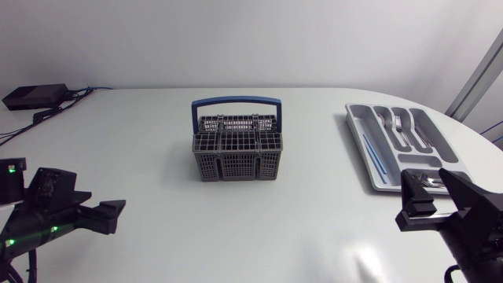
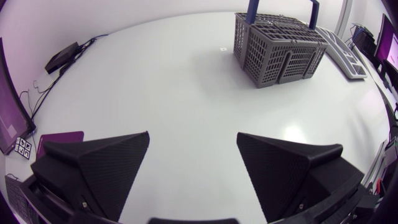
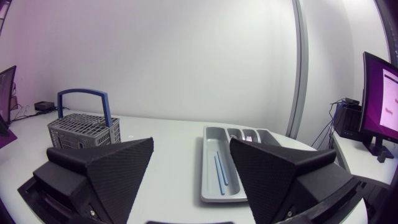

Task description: Unload the cutlery basket into the drawer organizer.

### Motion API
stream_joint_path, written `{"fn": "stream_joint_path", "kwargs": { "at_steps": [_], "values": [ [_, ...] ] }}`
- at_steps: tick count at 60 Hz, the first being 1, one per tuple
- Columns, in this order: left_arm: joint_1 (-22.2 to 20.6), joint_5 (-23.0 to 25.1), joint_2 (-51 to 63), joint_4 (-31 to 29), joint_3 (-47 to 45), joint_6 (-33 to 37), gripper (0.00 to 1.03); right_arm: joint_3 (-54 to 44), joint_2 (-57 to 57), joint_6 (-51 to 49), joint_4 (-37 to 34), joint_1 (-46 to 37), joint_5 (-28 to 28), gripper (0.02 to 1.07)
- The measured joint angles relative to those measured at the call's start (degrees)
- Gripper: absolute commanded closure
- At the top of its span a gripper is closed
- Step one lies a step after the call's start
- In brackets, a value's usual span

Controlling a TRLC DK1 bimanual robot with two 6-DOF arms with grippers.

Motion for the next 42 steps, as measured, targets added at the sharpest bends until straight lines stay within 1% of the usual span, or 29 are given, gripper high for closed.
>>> {"fn": "stream_joint_path", "kwargs": {
  "at_steps": [22, 42],
  "values": [
    [0.3, -0.8, -1.7, 1.7, -3.4, 0.2, 0.05, -0.3, -0.7, 0.5, -0.2, -0.3, -0.1, 0.18],
    [0.7, -1.0, -6.7, 1.7, -6.0, 0.2, 0.05, -0.3, -0.7, 0.5, -0.2, -0.3, -0.1, 0.18]
  ]
}}
